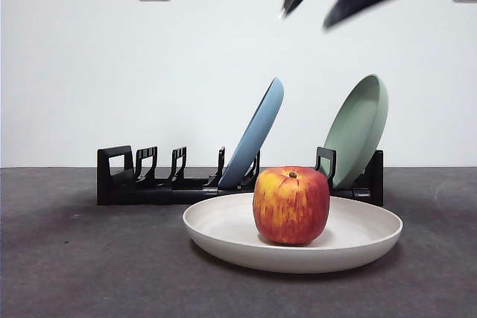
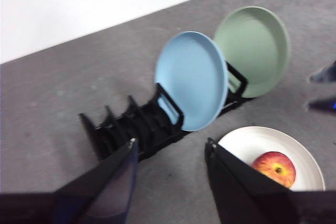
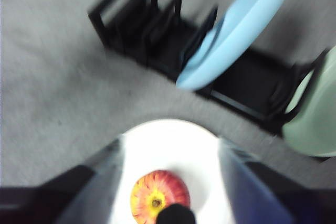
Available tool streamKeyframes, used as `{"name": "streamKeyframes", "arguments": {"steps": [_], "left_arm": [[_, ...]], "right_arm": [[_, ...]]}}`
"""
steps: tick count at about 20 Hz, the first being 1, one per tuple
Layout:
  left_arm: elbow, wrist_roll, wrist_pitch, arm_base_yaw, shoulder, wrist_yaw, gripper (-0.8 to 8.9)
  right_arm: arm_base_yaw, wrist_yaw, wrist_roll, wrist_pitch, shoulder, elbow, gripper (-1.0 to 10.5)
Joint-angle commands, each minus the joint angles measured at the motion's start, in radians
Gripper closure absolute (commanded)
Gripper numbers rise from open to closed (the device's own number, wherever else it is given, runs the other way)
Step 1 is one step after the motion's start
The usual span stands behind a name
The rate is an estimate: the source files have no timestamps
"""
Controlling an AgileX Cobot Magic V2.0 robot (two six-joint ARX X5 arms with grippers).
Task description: Take the yellow plate from the plate rack,put the plate on the table,take the apple from the table,put the apple in the plate
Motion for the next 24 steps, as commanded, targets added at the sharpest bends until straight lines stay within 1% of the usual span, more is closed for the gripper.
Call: {"name": "streamKeyframes", "arguments": {"steps": [1,2,4,7,9,11,13,16,18,19,21,22,24], "left_arm": [[-0.005,0.014,0.012,0.002,0.039,0.011,8.43],[-0.005,0.019,0.012,0.002,0.057,0.012,8.22],[-0.010,0.031,0.022,0.002,0.083,0.012,8.22],[-0.056,0.031,0.088,0.001,0.080,0.014,8.22],[-0.124,0.031,0.143,0.001,0.061,0.013,8.22],[-0.245,0.026,0.233,0.001,0.016,0.015,8.22],[-0.370,-0.008,0.308,-0.010,-0.029,0.050,8.22],[-0.531,-0.062,0.396,-0.045,-0.092,0.061,8.22],[-0.615,-0.110,0.449,-0.078,-0.121,0.057,8.22],[-0.658,-0.136,0.482,-0.098,-0.135,0.048,8.22],[-0.726,-0.169,0.539,-0.142,-0.156,-0.005,8.22],[-0.748,-0.184,0.560,-0.163,-0.160,-0.024,8.22],[-0.767,-0.184,0.591,-0.203,-0.159,-0.047,8.22]], "right_arm": [[-0.022,0.005,-0.013,-0.010,-0.066,-0.004,9.6],[-0.037,0.005,-0.014,-0.020,-0.091,-0.004,9.6],[-0.068,0.005,-0.028,-0.053,-0.126,-0.004,9.6],[-0.122,0.002,-0.038,-0.066,-0.168,-0.029,9.6],[-0.143,-0.003,-0.035,-0.057,-0.207,-0.073,9.6],[-0.146,-0.005,-0.015,-0.048,-0.261,-0.150,9.6],[-0.146,-0.008,0.012,-0.046,-0.314,-0.235,9.6],[-0.142,-0.114,0.074,0.010,-0.385,-0.369,9.6],[-0.124,-0.097,0.092,0.032,-0.421,-0.445,9.6],[-0.115,-0.100,0.114,0.061,-0.436,-0.488,9.6],[-0.094,-0.099,0.128,0.115,-0.464,-0.560,9.6],[-0.084,-0.099,0.130,0.134,-0.472,-0.583,9.6],[-0.074,-0.094,0.130,0.141,-0.470,-0.595,9.6]]}}
